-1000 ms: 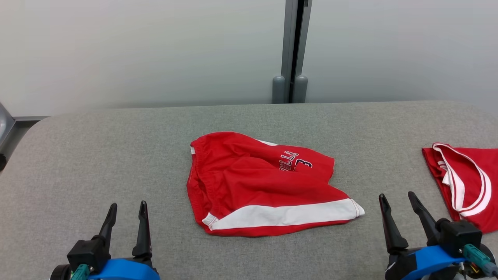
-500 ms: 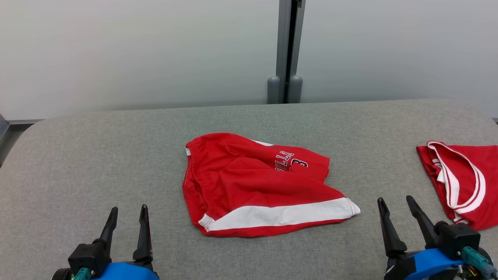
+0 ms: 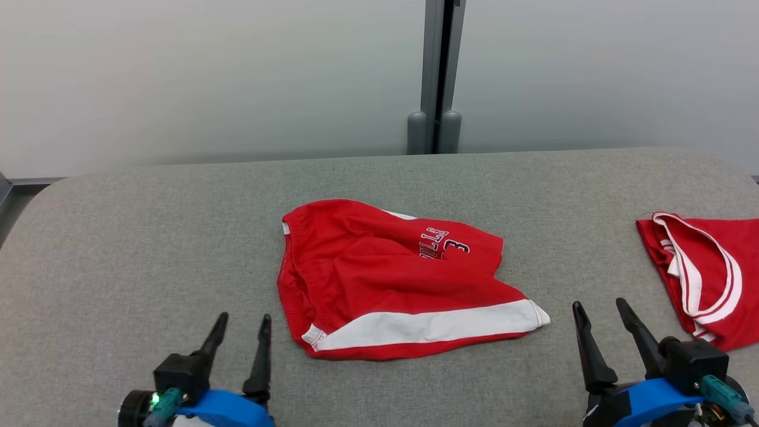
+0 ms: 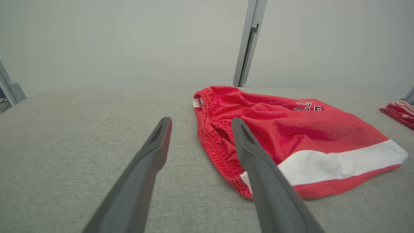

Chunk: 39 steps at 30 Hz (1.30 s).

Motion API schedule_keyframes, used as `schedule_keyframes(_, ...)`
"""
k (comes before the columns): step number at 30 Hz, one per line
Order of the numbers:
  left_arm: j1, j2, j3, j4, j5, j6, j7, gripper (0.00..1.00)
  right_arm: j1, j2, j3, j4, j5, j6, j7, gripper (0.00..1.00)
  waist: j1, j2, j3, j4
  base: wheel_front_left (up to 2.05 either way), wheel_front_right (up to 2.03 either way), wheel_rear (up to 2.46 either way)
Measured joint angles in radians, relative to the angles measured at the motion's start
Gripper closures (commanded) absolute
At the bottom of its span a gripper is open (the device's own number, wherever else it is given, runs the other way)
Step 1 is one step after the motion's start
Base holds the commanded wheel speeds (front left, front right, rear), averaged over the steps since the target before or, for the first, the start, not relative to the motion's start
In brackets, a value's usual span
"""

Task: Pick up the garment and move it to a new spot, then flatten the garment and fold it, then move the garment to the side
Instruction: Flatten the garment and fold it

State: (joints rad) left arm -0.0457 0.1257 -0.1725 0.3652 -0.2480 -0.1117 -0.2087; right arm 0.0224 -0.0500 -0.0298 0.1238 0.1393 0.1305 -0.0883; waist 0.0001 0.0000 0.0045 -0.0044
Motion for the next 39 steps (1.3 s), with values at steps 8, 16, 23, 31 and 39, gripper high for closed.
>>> schedule_keyframes(8,-0.091,0.015,-0.134,0.093,-0.046,-0.013,0.139,0.00,-0.017,0.000,0.024,-0.001,0.002,0.000,0.000,0.00,0.0000,0.0001,0.030,-0.018,0.00,0.00,0.00)
schedule_keyframes(16,-0.161,0.043,-0.226,0.183,-0.097,-0.017,0.198,0.00,-0.036,0.000,0.045,0.012,0.005,0.000,-0.002,0.00,0.0001,0.0000,0.062,-0.047,0.00,0.00,0.00)
schedule_keyframes(23,-0.196,0.067,-0.259,0.232,-0.113,-0.017,0.207,0.00,-0.045,0.000,0.048,0.021,0.013,0.000,-0.012,0.00,0.0000,0.0000,0.080,-0.062,0.00,0.00,0.00)
schedule_keyframes(31,-0.245,0.091,-0.313,0.273,-0.132,-0.018,0.208,0.68,-0.061,0.000,0.051,0.025,0.013,0.000,-0.019,0.00,0.0001,0.0000,0.100,-0.066,0.00,0.00,0.00)
schedule_keyframes(39,-0.268,0.098,-0.356,0.302,-0.183,-0.018,0.204,1.00,-0.094,0.000,0.060,0.061,0.024,0.000,0.020,0.00,-0.0001,0.0000,0.110,-0.063,0.00,0.00,0.00)
